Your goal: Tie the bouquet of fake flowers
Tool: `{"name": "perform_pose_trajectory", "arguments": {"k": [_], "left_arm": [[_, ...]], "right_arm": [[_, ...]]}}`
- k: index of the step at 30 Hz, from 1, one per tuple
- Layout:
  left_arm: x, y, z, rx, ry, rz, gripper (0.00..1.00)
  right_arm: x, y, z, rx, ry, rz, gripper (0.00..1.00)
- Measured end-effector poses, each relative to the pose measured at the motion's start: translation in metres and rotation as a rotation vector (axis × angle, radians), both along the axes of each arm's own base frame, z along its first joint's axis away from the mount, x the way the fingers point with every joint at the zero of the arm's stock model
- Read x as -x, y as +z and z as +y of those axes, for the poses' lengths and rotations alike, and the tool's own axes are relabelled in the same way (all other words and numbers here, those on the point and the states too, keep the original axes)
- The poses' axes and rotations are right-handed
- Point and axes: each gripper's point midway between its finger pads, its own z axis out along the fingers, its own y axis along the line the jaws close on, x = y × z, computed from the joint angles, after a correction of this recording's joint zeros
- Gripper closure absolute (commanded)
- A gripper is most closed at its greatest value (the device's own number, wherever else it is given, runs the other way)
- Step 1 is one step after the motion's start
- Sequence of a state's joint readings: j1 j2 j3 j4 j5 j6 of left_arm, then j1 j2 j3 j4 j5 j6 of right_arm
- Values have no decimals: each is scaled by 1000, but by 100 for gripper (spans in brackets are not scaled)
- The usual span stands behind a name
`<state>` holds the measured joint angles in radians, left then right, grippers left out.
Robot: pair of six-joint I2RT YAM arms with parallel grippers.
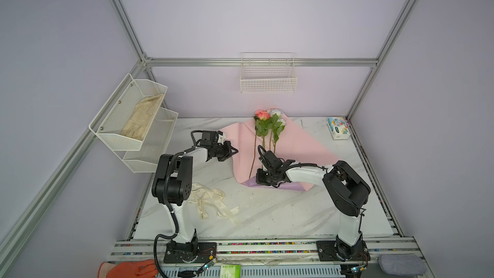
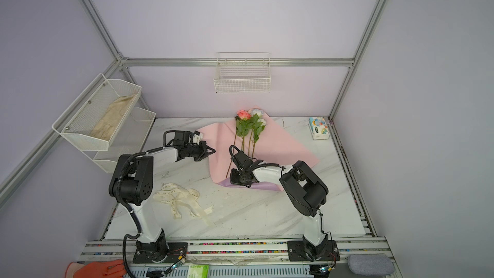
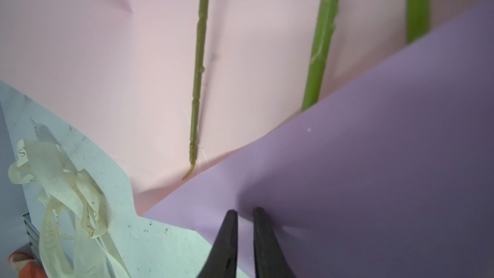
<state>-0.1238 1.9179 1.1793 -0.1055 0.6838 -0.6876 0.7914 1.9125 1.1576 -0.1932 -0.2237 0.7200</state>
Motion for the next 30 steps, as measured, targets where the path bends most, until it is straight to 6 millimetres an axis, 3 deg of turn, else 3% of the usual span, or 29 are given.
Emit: {"name": "perform_pose_trajectory", "arguments": {"k": [10, 26, 30], "left_arm": [[-18, 51, -31, 83, -25, -48, 100], [-12, 72, -86, 126, -115, -56, 100], [-12, 70, -98, 121, -131, -54, 100]], "right_arm": [[0, 0, 0, -5, 7, -12, 81], [4, 3, -8, -56, 0, -25, 78], [6, 15, -16, -83, -24, -29, 72]]}}
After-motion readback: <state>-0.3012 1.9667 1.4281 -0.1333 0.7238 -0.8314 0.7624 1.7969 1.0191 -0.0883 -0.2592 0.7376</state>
